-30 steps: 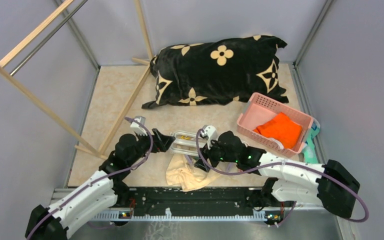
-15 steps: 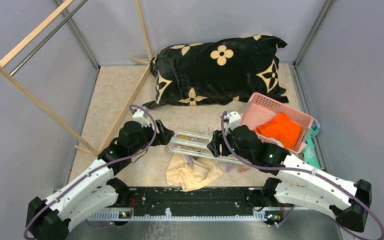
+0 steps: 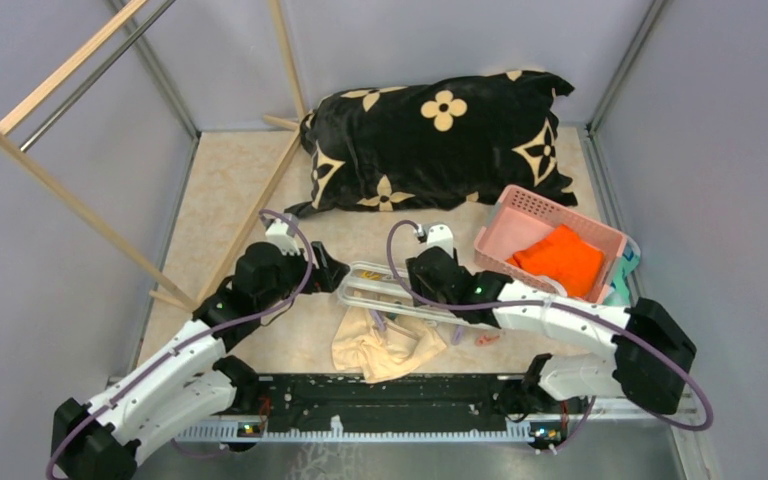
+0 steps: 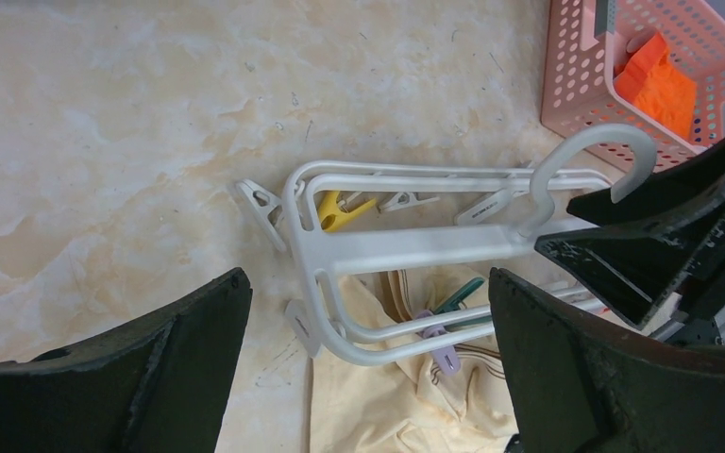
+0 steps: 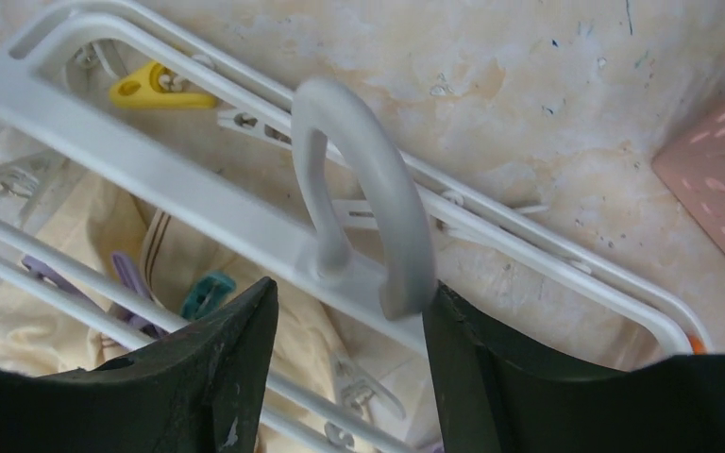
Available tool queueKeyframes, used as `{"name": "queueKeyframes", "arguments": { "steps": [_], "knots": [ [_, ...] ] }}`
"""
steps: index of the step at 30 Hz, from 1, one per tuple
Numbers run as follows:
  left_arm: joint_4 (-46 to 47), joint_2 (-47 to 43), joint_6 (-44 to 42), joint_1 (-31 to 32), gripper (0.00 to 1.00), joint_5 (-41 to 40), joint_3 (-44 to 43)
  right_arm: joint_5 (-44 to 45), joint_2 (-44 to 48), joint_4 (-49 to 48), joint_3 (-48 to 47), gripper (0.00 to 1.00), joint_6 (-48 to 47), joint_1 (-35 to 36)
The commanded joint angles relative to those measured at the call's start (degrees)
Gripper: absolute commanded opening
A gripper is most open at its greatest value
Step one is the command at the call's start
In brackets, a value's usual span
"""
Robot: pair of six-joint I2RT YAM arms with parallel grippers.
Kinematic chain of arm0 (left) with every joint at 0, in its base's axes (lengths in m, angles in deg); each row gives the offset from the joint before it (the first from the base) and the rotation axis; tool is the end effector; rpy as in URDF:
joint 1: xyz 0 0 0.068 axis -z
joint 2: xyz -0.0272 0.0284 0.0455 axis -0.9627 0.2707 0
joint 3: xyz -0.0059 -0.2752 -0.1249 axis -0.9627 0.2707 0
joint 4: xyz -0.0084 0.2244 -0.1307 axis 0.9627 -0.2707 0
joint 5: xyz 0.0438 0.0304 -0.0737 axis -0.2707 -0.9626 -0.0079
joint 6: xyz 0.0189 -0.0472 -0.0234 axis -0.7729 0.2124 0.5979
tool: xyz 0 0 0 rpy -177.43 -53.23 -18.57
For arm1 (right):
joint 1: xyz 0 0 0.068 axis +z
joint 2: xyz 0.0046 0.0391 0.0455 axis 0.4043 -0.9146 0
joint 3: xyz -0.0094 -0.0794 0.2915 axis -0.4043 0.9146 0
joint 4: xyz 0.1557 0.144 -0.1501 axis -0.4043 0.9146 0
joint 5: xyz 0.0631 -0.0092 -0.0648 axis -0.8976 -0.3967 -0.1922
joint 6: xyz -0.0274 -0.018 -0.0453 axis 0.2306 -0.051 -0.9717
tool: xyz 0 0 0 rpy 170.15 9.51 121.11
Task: Clip the underwear to the hanger
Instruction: Adjust the underwear at the center of the board.
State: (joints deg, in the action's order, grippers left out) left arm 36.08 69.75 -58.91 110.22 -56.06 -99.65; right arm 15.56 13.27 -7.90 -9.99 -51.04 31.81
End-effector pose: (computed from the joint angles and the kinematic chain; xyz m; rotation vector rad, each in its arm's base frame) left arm 0.1340 -0.0949 0.2686 0.0780 2.0471 -0.6855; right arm 0.1430 0.1817 0.2483 -0.3310 2.3066 0.2548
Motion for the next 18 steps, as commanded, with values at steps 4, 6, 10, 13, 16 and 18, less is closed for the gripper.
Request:
{"name": "queueKeyframes", "arguments": {
  "steps": [4, 6, 10, 13, 16, 18],
  "knots": [
    [-0.4, -1.9, -3.2, 0.3, 1.0, 2.2, -1.9, -0.3, -5.9, -15.3, -3.7, 0.45, -4.3, -1.3],
    [-0.4, -2.5, -4.1, 0.3, 1.0, 1.9, -2.1, -2.5, -8.6, -17.4, -5.0, 0.31, -6.0, -1.8],
    [-0.8, -3.8, -6.0, 0.3, 1.0, 0.9, -2.6, -6.0, -14.0, -19.6, -9.8, 0.12, -8.0, -2.0],
    [-1.9, -4.2, -6.7, 0.3, 1.0, -0.1, -3.1, -9.6, -19.5, -20.6, -15.0, 0.02, -9.6, -2.1],
    [-2.9, -4.2, -6.6, 0.3, 1.0, -0.7, -3.6, -12.6, -25.1, -21.0, -21.5, 0.02, -11.2, -2.3],
    [-3.3, -4.3, -6.2, 0.3, 1.0, -0.6, -3.7, -13.9, -30.4, -20.4, -26.3, 0.02, -12.1, -2.4]
  ]
}}
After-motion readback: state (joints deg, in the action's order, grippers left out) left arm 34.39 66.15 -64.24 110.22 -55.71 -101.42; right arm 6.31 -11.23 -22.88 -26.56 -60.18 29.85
